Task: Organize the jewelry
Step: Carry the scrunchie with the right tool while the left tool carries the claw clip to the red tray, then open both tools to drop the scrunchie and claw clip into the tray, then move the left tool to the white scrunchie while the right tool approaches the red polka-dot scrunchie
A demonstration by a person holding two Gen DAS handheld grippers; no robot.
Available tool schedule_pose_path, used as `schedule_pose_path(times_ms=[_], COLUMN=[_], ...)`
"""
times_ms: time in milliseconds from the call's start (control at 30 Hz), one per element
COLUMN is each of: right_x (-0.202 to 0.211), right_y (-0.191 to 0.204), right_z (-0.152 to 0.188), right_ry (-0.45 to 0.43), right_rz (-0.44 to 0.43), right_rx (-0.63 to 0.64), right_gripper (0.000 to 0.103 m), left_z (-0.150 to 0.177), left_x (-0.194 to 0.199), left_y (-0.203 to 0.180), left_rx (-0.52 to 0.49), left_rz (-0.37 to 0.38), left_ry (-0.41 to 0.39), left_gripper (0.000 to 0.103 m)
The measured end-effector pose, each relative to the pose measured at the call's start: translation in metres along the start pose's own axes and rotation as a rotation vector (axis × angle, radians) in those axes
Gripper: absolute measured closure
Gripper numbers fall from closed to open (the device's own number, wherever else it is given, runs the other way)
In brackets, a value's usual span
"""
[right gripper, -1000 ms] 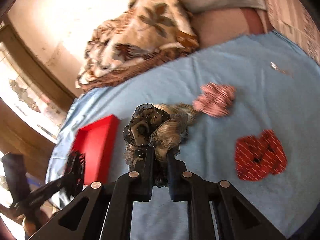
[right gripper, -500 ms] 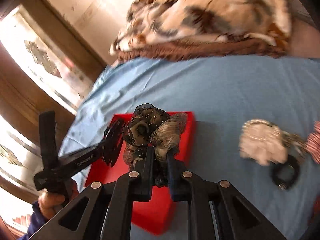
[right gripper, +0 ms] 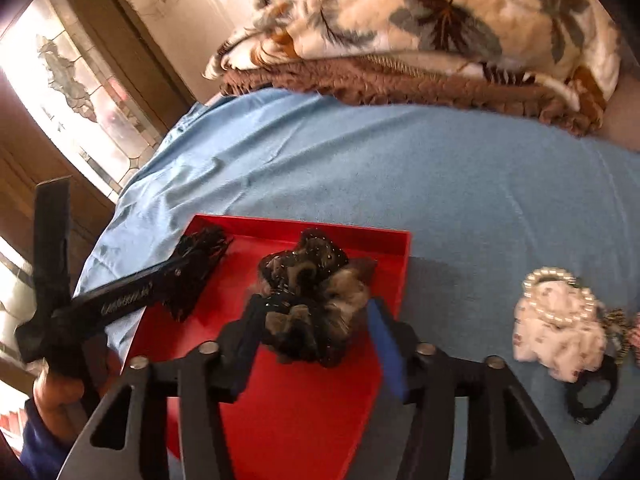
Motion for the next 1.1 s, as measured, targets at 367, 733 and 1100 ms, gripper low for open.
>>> schedule_pose_path(times_ms=[367,733,1100], right_x=[0.009,0.042,0.177], right_y=[0.006,-0.003,-0.183], right_z=[0.096,0.125,0.177], right_ry=[0.135,0.079,-0.149], right_rz=[0.023,-0.059,0.227], right_rx=[0.021,0.000,-0.291], right_gripper=[0.078,0.070,0.035], left_z=[0.027,0.059,0.098], left_x=[0.059,0.079,0.009], left_y=[0.002,-0.090,-0.236], left_rx=[0.051,-0.151,-0.367], left_rz=[0.035,0.083,0.211], left_ry=[-0.085,-0.086,0.086], left_gripper=[0.050,0.048,0.046])
Point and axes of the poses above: each gripper's, at about its wrist camera, not at the fingertips, and x roughly against the way its jaws point, y to its left, z to its underside, the point moved 1 cm from there along -x, roughly the way its jaws point, and after that the axes turned 3 degrees about y, right-handed, at the moved point
